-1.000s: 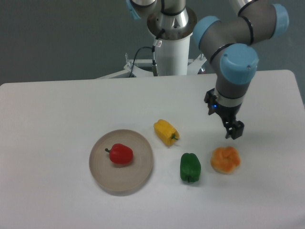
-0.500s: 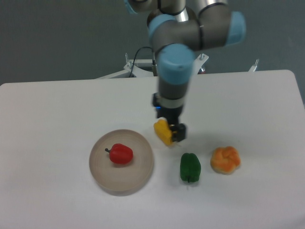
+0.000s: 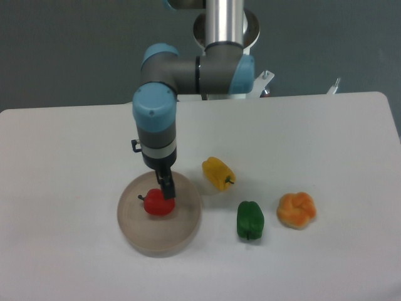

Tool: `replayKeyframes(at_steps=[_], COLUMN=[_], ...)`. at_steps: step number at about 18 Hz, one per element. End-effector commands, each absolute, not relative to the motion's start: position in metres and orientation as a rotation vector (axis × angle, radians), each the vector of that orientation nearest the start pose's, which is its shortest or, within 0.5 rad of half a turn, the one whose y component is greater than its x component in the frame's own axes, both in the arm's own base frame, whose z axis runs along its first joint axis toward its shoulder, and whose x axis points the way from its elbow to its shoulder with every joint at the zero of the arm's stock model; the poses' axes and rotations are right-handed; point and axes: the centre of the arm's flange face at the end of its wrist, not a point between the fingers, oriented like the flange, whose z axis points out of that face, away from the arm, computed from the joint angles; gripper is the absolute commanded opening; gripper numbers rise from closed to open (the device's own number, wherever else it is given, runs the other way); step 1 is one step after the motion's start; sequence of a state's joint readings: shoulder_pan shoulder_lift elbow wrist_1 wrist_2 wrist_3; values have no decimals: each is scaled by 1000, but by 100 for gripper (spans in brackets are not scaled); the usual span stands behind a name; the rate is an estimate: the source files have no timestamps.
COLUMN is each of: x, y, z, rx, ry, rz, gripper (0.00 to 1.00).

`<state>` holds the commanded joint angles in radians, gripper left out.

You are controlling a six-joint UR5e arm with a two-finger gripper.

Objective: Pick up the red pepper from the plate
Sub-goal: 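Lower the gripper and close it on the red pepper, then lift the red pepper up off the plate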

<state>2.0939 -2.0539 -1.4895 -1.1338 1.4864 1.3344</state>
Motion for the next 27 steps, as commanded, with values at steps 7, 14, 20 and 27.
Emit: replayKeyframes(at_steps=[7,14,20,27], x=[-205,-206,-214,-278], y=[666,670,672,634], z=[251,226,233,320], rx=[-2747,-2730,-2731,-2719], ry=[1271,1337,1313,1110], rz=[25,5,29,152], gripper=[100,81,48,47])
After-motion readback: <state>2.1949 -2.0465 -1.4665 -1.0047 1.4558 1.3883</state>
